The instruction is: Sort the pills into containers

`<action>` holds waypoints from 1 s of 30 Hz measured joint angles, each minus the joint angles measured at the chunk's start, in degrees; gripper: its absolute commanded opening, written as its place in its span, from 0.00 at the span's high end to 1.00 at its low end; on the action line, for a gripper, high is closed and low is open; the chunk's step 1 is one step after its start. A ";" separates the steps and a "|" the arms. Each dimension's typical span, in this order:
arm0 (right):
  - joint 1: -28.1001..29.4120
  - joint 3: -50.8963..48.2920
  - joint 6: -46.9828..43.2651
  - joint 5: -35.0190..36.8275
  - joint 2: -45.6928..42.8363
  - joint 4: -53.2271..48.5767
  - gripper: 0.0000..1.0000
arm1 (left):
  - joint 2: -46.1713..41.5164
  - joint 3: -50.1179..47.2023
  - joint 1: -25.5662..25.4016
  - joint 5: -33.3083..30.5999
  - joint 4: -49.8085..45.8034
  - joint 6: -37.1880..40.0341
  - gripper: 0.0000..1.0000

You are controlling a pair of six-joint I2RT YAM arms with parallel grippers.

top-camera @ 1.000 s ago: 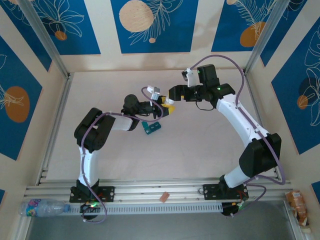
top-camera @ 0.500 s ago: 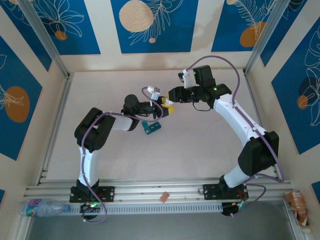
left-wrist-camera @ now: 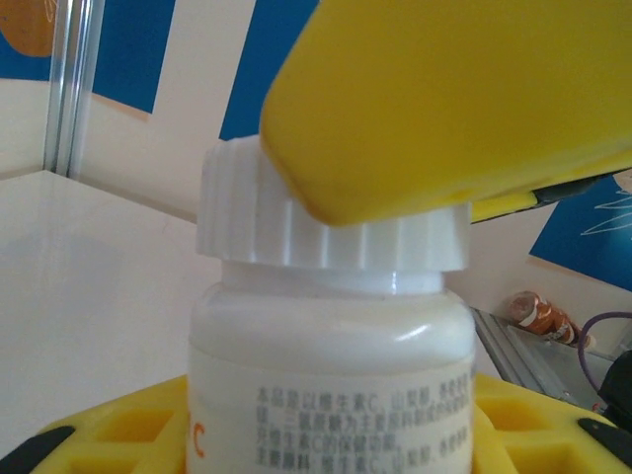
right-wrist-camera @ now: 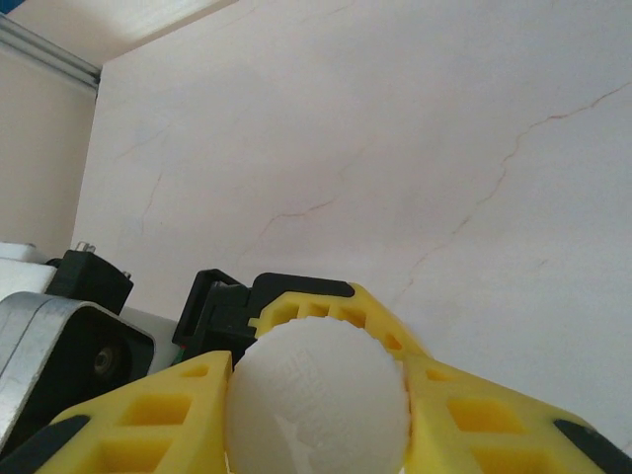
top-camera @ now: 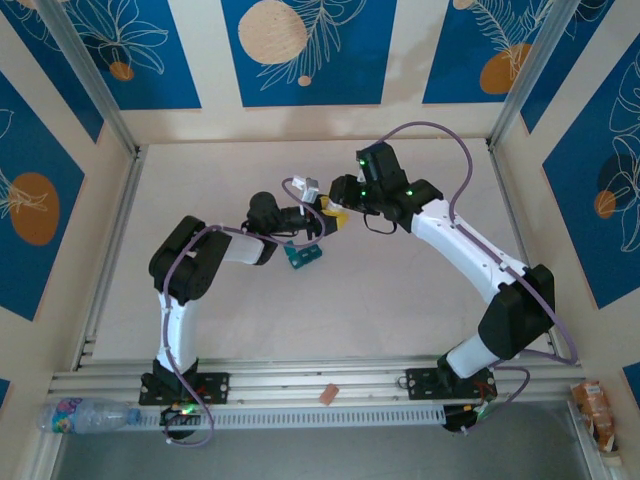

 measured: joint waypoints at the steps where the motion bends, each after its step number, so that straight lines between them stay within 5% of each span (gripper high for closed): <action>1: -0.11 0.09 0.15 -0.07 0.00 -0.09 0.54 | 0.00 0.00 -0.02 -0.07 0.04 0.04 1.00; 4: -1.20 0.48 0.26 -1.77 0.02 -1.03 0.28 | 0.00 0.00 -0.13 -0.55 0.61 0.13 1.00; 9: -4.59 0.83 -1.68 -6.21 -0.52 -3.37 0.13 | -0.02 0.00 -0.22 -0.90 1.84 0.17 1.00; 19: -13.05 -1.86 -11.34 -19.10 -9.18 1.05 0.15 | 0.00 0.02 -0.35 -0.68 2.05 0.09 1.00; 30: -14.29 2.93 -24.57 -32.06 2.47 -1.77 0.20 | 0.00 0.07 -0.35 0.70 2.08 -0.07 1.00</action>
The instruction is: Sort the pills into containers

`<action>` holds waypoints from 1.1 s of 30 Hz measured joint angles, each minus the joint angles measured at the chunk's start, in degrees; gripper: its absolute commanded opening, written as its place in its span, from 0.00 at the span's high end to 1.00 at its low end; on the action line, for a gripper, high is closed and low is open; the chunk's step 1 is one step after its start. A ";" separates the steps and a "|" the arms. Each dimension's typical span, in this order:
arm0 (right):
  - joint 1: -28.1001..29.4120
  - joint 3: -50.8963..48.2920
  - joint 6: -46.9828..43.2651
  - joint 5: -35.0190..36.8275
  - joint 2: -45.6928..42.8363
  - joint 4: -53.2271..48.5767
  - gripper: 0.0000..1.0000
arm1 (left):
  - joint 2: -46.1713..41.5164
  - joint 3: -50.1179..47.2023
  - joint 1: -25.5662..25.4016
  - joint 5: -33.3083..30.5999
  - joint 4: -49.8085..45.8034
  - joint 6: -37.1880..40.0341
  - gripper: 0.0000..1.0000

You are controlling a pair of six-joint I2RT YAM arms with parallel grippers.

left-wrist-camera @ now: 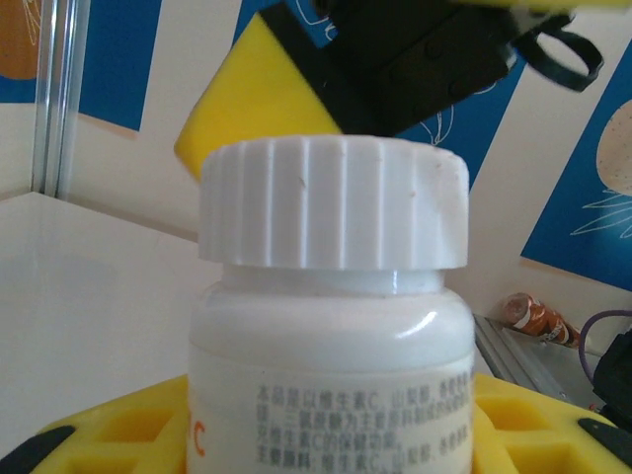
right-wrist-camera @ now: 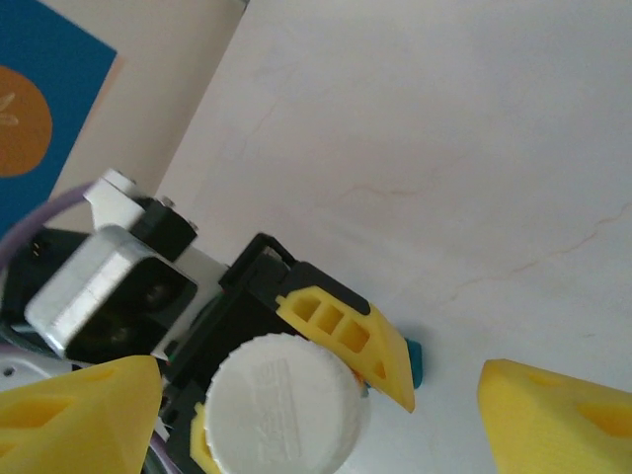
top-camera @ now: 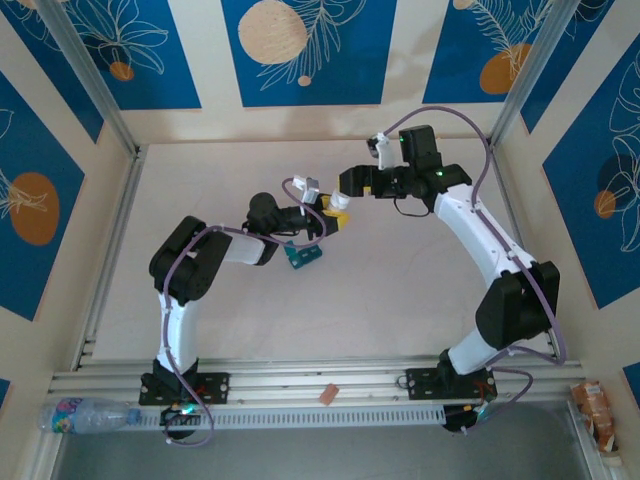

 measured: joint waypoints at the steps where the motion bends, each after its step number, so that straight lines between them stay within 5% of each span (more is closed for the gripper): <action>1: 0.11 0.02 -0.35 -0.33 0.24 -0.17 0.21 | 0.00 0.00 0.00 0.02 0.00 0.00 1.00; 15: 1.97 0.90 -1.95 -2.36 1.66 -0.68 0.33 | 0.00 0.07 0.00 0.39 0.00 -0.42 1.00; 26: 2.64 0.85 -1.73 -1.77 2.45 -1.03 0.64 | 0.00 0.26 0.00 0.42 -0.24 -0.66 1.00; 33: 7.32 0.17 6.38 11.26 0.98 0.07 0.64 | 0.24 0.26 0.46 0.57 -0.92 -0.83 1.00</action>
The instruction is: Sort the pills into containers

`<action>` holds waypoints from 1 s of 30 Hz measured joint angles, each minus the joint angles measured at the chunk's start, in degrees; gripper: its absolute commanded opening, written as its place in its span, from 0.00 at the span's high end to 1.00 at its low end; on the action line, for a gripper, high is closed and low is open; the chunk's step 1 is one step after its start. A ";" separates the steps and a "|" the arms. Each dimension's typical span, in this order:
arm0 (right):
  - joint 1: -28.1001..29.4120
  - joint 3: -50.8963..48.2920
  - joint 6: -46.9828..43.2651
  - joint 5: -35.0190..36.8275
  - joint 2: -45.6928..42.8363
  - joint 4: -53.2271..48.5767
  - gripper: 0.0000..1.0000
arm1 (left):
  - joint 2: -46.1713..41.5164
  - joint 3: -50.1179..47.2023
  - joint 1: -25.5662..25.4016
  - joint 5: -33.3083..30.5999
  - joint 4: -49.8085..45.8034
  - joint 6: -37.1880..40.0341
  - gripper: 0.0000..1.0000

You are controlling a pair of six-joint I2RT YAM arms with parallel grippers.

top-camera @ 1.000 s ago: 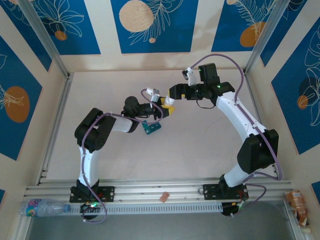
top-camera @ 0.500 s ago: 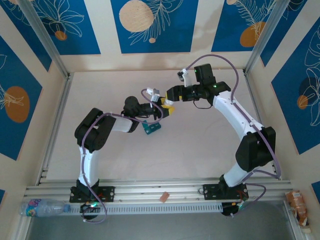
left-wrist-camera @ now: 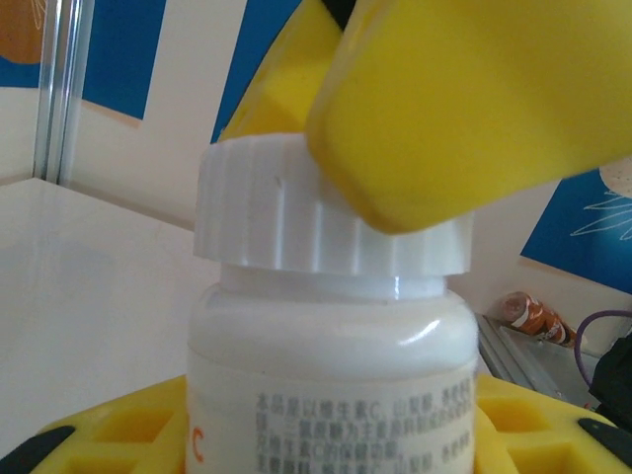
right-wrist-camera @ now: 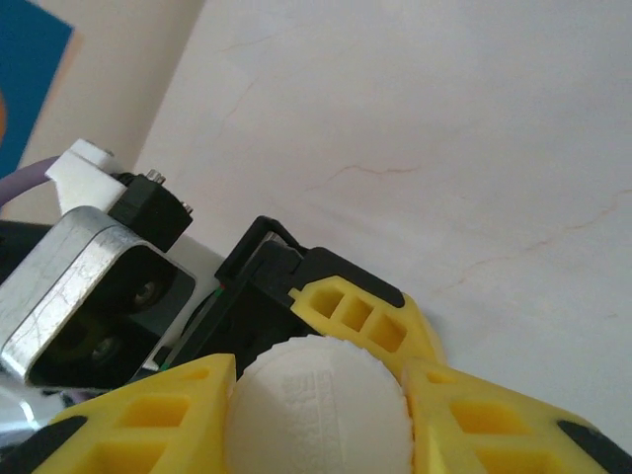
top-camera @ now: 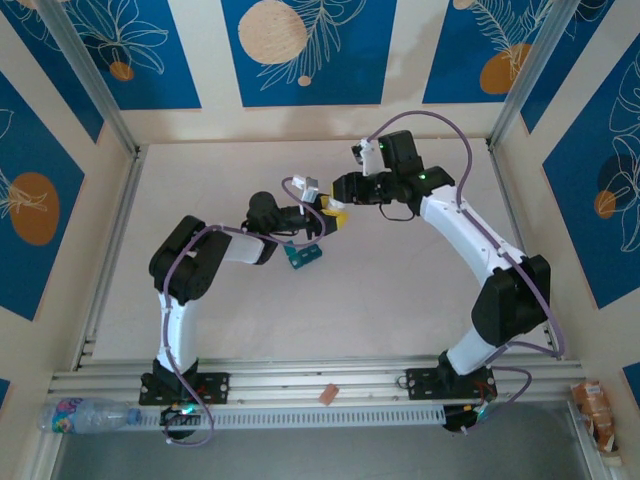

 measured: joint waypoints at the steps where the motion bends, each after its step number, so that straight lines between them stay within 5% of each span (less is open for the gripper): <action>1: 1.27 -0.20 2.27 3.37 -0.28 0.09 0.64 | 0.11 0.00 0.09 0.13 0.00 0.02 1.00; 7: 5.53 -2.43 11.89 15.37 -1.25 2.51 0.63 | 0.55 0.00 0.31 0.68 -1.18 -0.02 1.00; 14: 6.05 -2.89 14.93 17.51 -1.36 3.06 0.56 | 0.61 0.00 0.31 0.61 -1.95 -0.04 1.00; 23: 2.95 -2.86 13.64 10.56 -2.25 0.28 0.23 | 0.61 0.07 -0.37 0.57 0.44 -0.02 1.00; 30: -2.69 -2.78 8.68 2.93 -5.95 -0.52 0.18 | 0.61 0.07 -0.42 0.46 0.90 -0.04 1.00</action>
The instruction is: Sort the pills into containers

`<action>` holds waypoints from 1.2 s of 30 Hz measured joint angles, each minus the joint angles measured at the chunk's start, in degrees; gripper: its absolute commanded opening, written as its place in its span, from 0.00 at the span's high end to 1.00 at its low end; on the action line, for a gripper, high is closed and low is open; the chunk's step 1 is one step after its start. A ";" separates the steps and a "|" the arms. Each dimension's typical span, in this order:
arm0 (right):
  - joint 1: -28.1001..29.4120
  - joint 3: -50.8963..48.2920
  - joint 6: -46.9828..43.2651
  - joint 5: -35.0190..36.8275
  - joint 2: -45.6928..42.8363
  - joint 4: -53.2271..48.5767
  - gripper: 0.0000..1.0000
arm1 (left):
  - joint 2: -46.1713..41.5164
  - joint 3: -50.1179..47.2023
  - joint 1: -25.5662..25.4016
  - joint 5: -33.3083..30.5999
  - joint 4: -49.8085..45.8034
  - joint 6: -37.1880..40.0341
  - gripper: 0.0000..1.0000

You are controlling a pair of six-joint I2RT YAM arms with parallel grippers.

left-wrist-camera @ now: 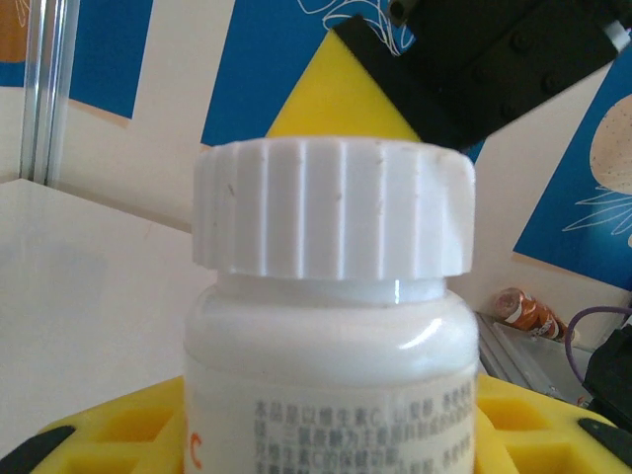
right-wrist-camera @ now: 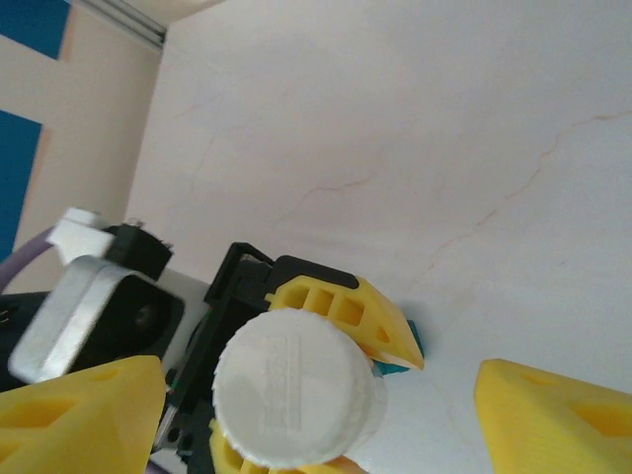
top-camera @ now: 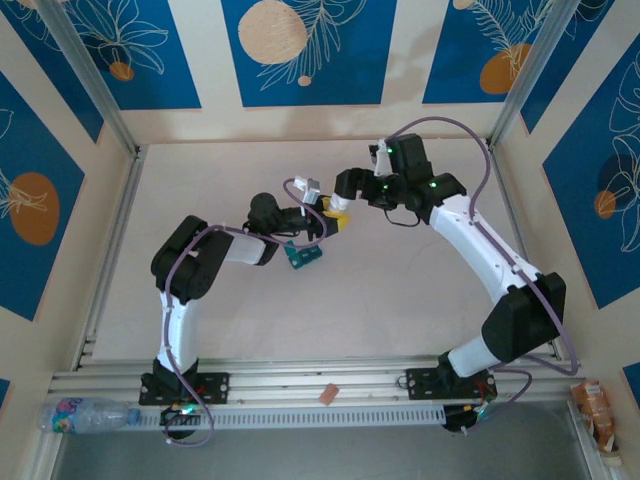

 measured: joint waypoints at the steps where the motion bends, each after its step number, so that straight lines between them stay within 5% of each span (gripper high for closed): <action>1: -0.66 0.02 -0.94 -1.22 -0.17 0.11 0.18 | 0.00 0.00 0.00 0.00 0.00 0.02 1.00; 12: -3.80 5.49 -17.64 -17.51 7.89 -1.79 0.29 | 0.00 0.63 0.00 0.02 0.17 -0.61 1.00; 36: -2.45 2.45 -18.29 -16.96 7.19 -0.24 0.69 | 0.00 0.63 0.07 0.33 -0.31 -0.66 1.00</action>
